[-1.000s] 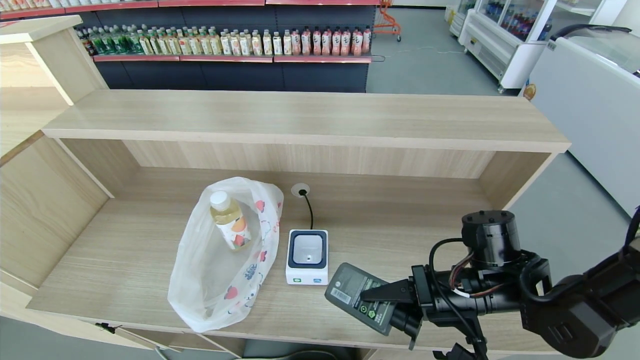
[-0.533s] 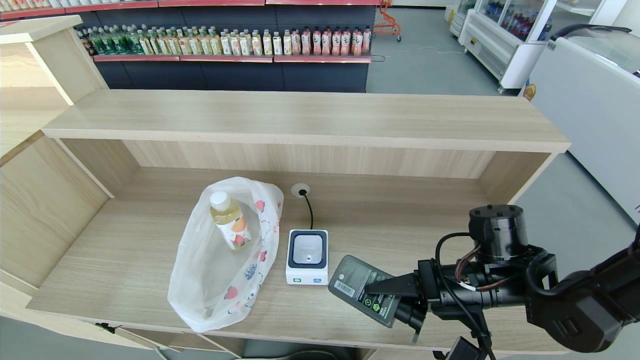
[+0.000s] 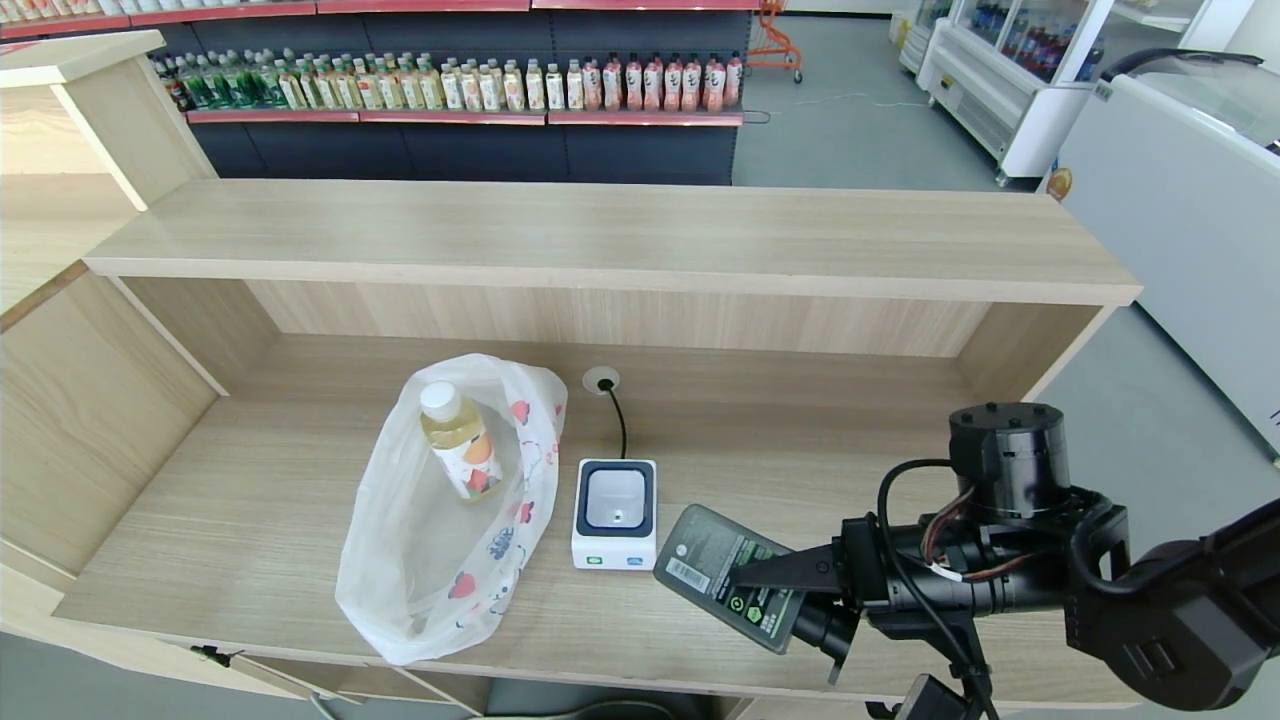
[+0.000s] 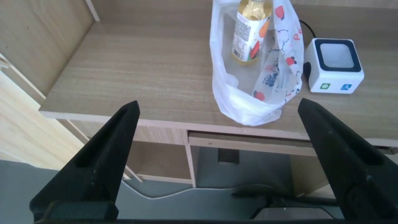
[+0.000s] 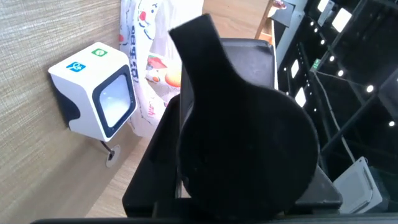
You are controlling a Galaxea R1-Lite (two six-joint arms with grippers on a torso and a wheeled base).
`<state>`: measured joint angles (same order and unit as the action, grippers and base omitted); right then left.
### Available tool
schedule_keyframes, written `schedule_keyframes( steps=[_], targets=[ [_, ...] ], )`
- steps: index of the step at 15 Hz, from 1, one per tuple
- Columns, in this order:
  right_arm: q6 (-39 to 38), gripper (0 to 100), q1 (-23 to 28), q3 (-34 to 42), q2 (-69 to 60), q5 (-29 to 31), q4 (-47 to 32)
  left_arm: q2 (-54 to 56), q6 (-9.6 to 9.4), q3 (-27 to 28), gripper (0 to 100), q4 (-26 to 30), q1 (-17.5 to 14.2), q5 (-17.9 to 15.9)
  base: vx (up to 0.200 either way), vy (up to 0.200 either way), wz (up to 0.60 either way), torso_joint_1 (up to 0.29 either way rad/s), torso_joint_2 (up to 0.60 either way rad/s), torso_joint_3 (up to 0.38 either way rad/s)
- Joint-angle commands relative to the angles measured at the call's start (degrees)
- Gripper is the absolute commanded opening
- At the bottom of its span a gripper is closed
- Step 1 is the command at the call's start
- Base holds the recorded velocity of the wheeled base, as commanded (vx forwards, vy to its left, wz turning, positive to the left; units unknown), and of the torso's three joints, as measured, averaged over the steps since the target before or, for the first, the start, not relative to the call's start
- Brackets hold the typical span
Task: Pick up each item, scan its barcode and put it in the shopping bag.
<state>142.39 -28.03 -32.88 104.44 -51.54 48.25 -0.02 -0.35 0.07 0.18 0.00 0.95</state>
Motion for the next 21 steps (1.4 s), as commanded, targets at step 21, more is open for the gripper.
schedule_keyframes(
  steps=[21],
  targets=[
    [-44.4, 0, 8.7, 5.0, -24.5, 0.6, -5.9, 0.0, 0.00, 0.0, 100, 0.0, 0.0, 0.0, 0.000, 0.000, 0.00, 0.000, 0.00, 0.000]
  ],
)
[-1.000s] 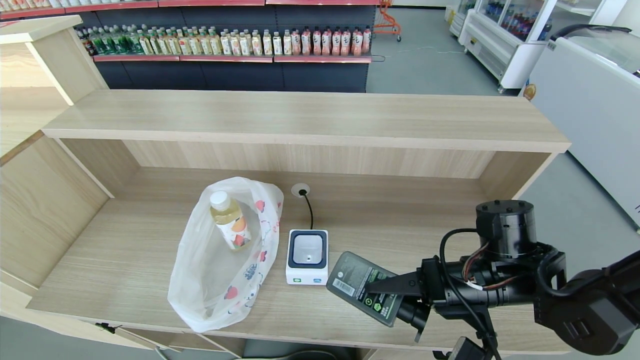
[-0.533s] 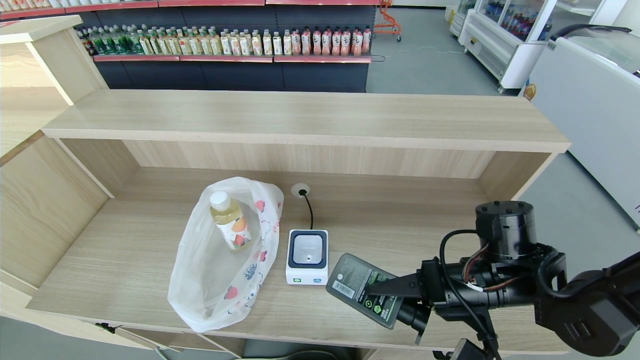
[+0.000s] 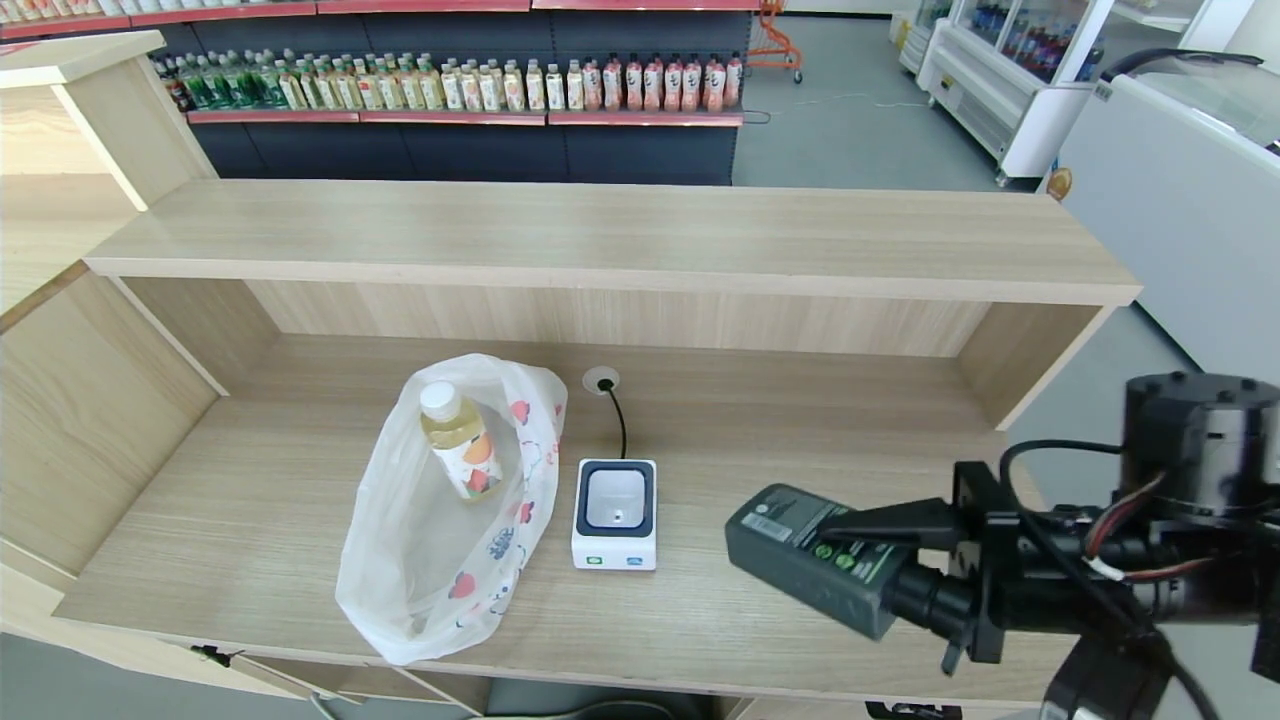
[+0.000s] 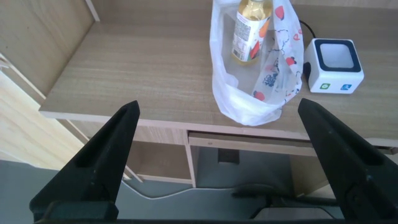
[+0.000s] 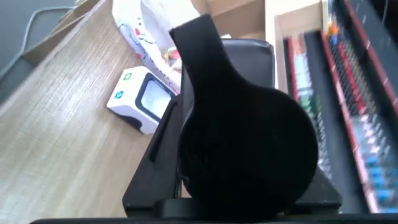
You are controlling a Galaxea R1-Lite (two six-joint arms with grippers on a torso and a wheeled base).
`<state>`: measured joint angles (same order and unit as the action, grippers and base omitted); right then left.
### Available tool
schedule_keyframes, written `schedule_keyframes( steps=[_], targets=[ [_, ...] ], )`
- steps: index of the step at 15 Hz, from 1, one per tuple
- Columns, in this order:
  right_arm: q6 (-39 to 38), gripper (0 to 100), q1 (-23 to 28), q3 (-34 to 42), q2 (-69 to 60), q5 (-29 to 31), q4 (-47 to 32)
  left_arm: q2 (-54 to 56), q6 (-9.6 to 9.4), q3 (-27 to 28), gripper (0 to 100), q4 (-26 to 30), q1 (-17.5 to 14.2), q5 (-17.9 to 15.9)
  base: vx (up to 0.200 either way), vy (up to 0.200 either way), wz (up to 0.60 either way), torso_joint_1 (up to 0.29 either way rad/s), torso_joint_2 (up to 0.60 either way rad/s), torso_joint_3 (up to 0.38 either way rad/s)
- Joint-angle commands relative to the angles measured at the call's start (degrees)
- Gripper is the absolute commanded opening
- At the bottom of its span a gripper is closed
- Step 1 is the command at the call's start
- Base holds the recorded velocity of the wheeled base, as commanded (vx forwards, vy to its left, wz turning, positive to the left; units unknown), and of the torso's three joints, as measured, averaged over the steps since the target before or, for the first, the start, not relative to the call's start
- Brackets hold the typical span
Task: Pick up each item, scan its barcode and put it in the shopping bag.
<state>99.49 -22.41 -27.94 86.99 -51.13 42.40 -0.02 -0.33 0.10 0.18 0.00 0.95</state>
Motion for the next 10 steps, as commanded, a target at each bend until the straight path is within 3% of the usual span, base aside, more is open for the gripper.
schedule_keyframes(
  steps=[1, 2, 6, 7, 8, 10],
  targets=[
    [-19.2, 0, 8.7, -0.8, -10.7, 0.7, -0.2, 0.0, -0.02, 0.0, 100, 0.0, 0.0, 0.0, 0.000, 0.000, 0.00, 0.000, 0.00, 0.000],
    [-33.0, 0, 11.5, -0.8, -12.4, 3.8, 0.1, 0.0, -0.02, 0.0, 100, 0.0, 0.0, 0.0, 0.000, 0.000, 0.00, 0.000, 0.00, 0.000],
    [-83.8, 0, 14.6, -2.2, -12.2, 32.3, -1.9, 0.0, -0.02, 0.0, 100, 0.0, 0.0, 0.0, 0.000, 0.000, 0.00, 0.000, 0.00, 0.000],
    [-89.0, 0, 14.1, -2.2, -12.1, 34.8, -3.3, 0.0, -0.02, 0.0, 100, 0.0, 0.0, 0.0, 0.000, 0.000, 0.00, 0.000, 0.00, 0.000],
    [-102.3, 0, 12.0, -2.5, -12.5, 38.5, -10.1, 0.0, -0.02, 0.0, 100, 0.0, 0.0, 0.0, 0.000, 0.000, 0.00, 0.000, 0.00, 0.000],
    [-113.1, 0, 9.8, -2.8, -12.6, 38.1, -16.9, 0.0, -0.02, -0.1, 100, 0.0, 0.0, 0.0, 0.000, 0.000, 0.00, 0.000, 0.00, 0.000]
  ],
)
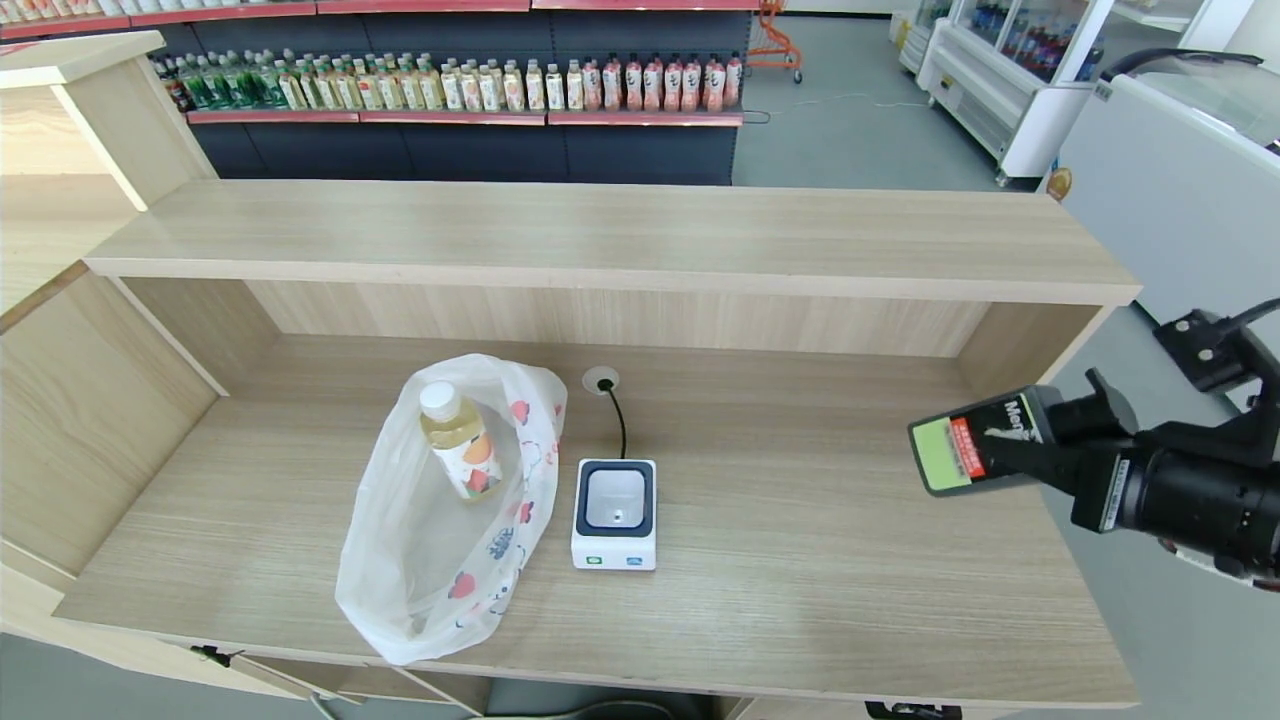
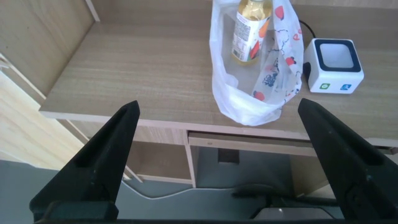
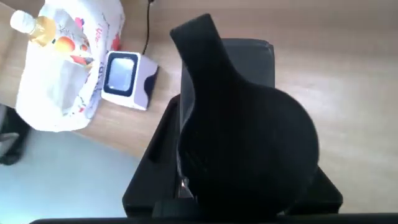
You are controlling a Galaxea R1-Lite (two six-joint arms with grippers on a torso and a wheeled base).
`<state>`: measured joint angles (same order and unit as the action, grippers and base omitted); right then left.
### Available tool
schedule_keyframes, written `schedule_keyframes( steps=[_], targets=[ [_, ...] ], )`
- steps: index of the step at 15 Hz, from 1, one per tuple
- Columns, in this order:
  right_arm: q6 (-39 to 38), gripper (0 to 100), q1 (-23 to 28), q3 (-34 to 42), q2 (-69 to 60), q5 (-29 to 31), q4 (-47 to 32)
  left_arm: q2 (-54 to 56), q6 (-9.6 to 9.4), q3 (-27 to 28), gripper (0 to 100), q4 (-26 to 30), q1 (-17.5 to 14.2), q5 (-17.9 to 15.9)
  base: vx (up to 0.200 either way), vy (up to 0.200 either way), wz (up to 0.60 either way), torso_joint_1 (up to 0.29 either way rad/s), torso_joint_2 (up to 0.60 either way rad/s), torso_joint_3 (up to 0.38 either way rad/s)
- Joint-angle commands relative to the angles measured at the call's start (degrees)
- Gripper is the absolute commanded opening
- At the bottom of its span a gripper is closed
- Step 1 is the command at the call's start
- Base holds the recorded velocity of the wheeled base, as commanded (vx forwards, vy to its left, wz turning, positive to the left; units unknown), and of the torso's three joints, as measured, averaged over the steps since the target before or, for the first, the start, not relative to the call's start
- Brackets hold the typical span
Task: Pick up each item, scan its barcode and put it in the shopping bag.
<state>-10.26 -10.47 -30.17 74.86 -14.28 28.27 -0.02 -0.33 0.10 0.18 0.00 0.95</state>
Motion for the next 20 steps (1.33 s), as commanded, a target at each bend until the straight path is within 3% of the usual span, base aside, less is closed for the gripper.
schedule_keyframes(
  steps=[1, 3, 9, 11, 15, 20],
  targets=[
    [-7.3, 0, -4.1, -0.8, -0.3, 1.3, -3.5, 0.0, -0.02, 0.0, 100, 0.0, 0.0, 0.0, 0.000, 0.000, 0.00, 0.000, 0.00, 0.000],
    [-9.9, 0, -7.0, -0.9, 1.0, 1.3, -3.5, 0.0, -0.02, 0.0, 100, 0.0, 0.0, 0.0, 0.000, 0.000, 0.00, 0.000, 0.00, 0.000],
    [-10.3, 0, -7.6, -1.1, 3.3, 1.2, -3.5, 0.0, -0.02, 0.0, 100, 0.0, 0.0, 0.0, 0.000, 0.000, 0.00, 0.000, 0.00, 0.000],
    [-15.0, 0, -8.0, -2.2, 3.5, 0.4, -3.7, 0.0, 0.07, 0.0, 100, 0.0, 0.0, 0.0, 0.000, 0.000, 0.00, 0.000, 0.00, 0.000],
    [-19.2, 0, -10.5, -5.8, 3.4, 0.4, -8.2, 0.0, -0.02, 0.0, 100, 0.0, 0.0, 0.0, 0.000, 0.200, 0.00, -0.001, 0.00, 0.002],
    [-19.1, 0, -11.7, -7.1, 8.4, 0.9, -7.9, 0.0, -0.11, 0.0, 100, 0.0, 0.0, 0.0, 0.000, 0.200, 0.00, 0.006, 0.01, 0.002]
  ],
)
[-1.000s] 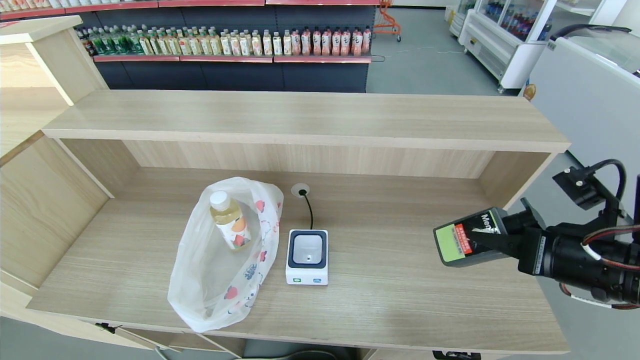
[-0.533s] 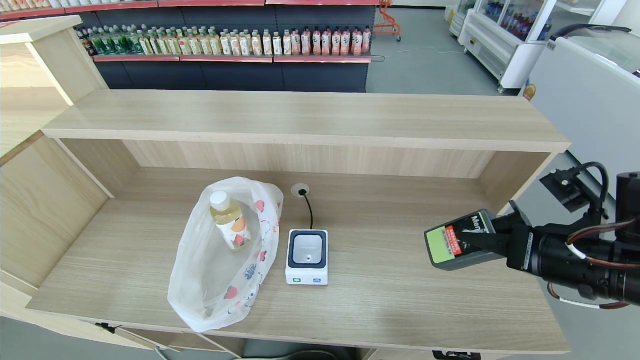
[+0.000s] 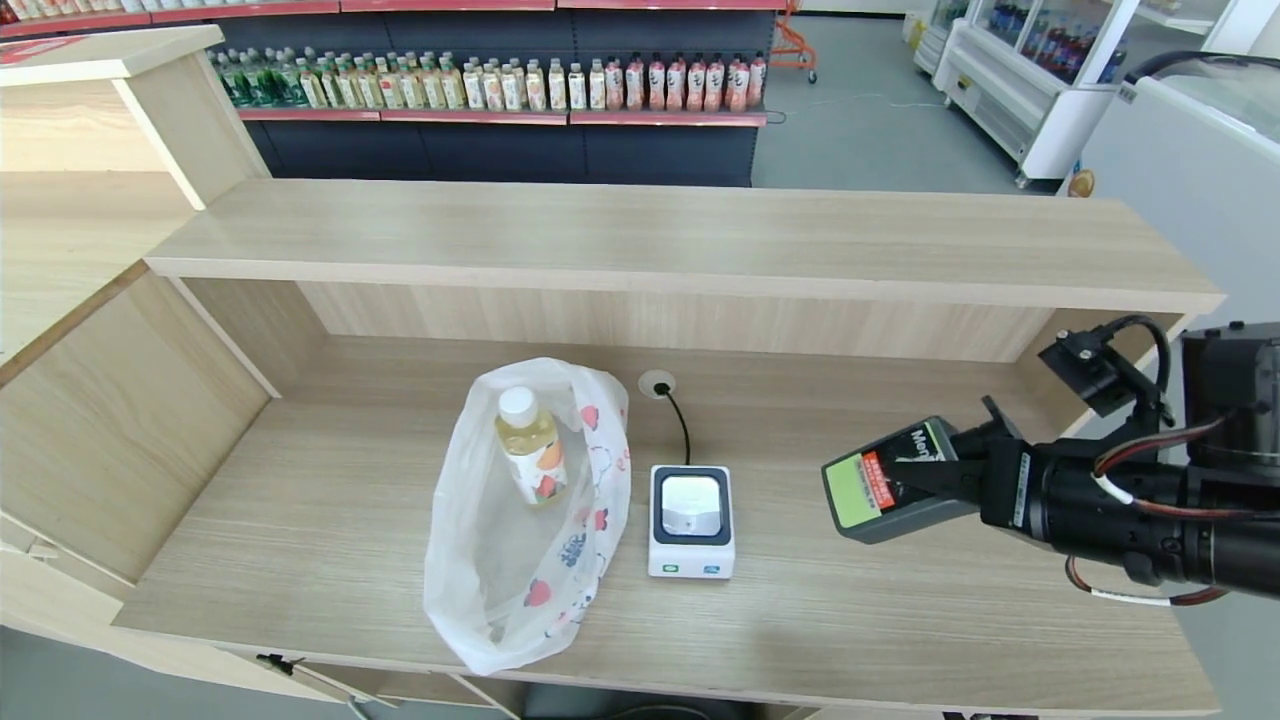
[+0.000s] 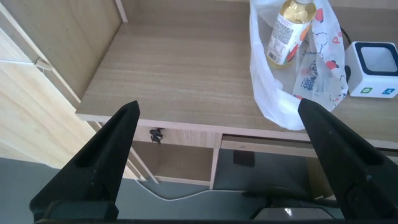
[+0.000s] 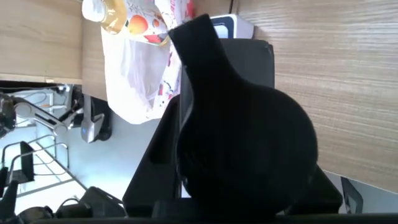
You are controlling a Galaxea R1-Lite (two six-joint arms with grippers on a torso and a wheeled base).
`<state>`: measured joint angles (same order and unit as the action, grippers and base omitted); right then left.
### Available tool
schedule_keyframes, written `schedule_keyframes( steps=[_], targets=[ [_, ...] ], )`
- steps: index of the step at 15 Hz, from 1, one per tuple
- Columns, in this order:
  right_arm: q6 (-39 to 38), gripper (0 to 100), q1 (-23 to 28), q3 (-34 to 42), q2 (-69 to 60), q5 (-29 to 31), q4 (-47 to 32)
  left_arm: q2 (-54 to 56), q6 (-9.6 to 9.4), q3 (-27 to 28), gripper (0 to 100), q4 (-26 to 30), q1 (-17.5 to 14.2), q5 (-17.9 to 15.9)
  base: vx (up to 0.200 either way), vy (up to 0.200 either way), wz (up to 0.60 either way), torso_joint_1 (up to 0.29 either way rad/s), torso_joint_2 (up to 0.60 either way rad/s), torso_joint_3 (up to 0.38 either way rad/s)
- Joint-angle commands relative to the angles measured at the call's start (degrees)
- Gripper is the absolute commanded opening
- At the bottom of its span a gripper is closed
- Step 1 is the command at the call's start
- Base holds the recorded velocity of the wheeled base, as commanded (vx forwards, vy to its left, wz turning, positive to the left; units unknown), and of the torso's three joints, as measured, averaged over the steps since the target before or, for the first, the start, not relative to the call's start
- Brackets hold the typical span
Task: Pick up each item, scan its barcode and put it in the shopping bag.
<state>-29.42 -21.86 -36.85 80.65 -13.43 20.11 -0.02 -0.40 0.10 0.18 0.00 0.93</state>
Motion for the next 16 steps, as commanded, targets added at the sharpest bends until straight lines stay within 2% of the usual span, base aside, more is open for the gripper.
schedule_keyframes(
  steps=[1, 7, 10, 14, 16],
  targets=[
    [0.1, 0, -0.4, -1.1, 4.4, 0.1, 0.3, 0.0, -0.04, 0.0, 100, 0.0, 0.0, 0.0, 0.000, 0.000, 0.00, 0.000, 0.00, 0.000],
    [0.0, 0, -1.6, -5.7, 15.5, 0.2, 1.1, 0.0, -0.04, 0.0, 100, 0.0, 0.0, 0.0, 0.000, 0.000, 0.00, 0.000, 0.00, 0.000],
    [-0.3, 0, -4.2, -6.3, 17.4, 0.1, 1.2, 0.0, -0.04, 0.0, 100, 0.0, 0.0, 0.0, 0.000, 0.000, 0.00, 0.000, 0.00, 0.000],
    [0.0, 0, -6.5, -11.8, 23.8, 0.4, 2.7, 0.0, -0.04, 0.0, 100, 0.0, 0.0, 0.0, 0.000, 0.000, 0.00, 0.000, 0.00, 0.000],
    [0.6, 0, -7.1, -14.4, 26.4, 2.6, 2.7, 0.0, -0.04, 0.0, 100, 0.0, 0.0, 0.0, 0.000, 0.000, 0.00, 0.000, 0.00, 0.000]
  ],
)
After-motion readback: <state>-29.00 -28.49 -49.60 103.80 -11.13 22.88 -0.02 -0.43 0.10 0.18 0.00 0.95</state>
